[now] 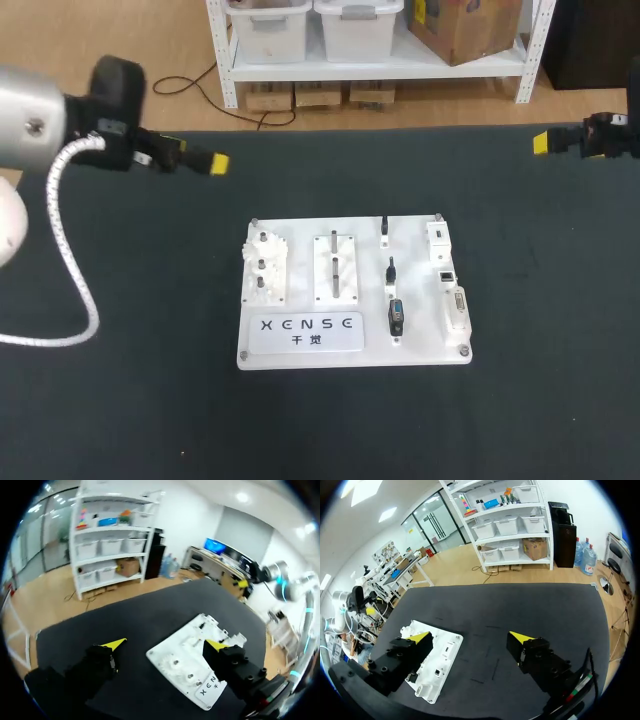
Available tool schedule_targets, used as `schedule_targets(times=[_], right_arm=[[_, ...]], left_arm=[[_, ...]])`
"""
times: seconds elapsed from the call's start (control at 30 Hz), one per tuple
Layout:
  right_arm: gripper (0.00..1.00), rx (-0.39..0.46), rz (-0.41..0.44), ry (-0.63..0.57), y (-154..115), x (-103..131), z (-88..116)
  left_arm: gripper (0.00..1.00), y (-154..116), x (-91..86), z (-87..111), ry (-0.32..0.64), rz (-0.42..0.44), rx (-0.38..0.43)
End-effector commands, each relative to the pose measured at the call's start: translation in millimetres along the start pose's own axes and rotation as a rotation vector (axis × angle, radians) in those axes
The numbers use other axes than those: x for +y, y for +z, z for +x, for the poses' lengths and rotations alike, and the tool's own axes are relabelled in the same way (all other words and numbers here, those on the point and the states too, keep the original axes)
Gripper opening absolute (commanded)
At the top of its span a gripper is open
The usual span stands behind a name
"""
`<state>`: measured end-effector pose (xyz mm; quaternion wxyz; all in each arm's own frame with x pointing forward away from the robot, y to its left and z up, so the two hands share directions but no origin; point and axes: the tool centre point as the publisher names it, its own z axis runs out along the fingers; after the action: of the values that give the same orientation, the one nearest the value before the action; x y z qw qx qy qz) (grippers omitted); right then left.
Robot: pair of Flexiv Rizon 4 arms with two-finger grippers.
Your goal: Insert the Ethernet cable into its matching sockets.
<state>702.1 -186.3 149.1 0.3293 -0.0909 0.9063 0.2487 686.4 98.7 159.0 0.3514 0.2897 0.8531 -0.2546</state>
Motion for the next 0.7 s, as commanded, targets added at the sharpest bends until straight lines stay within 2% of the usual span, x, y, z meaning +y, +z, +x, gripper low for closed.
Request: schedule_targets(times=[0.03,0.2,0.37,0.57,0.7], right_arm=[[1.0,0.0,0.001,0.0,0,0,0],[1.0,0.0,0.001,0.0,0,0,0],[1.0,0.0,0.001,0.0,0,0,0],[1.0,0.0,0.001,0.0,0,0,0],[1.0,0.0,0.001,0.0,0,0,0]], left_arm=[[1.0,11,-13.2,9.1,0.386,0.354,-0.108],[1.0,22,-39.8,16.9,0.495,0.452,-0.103],[1.0,28,-62.8,30.0,0.583,0.525,-0.153],[1.0,34,-85.7,46.4,0.629,0.536,-0.17],[1.0,36,-92.8,57.8,0.617,0.496,-0.189]])
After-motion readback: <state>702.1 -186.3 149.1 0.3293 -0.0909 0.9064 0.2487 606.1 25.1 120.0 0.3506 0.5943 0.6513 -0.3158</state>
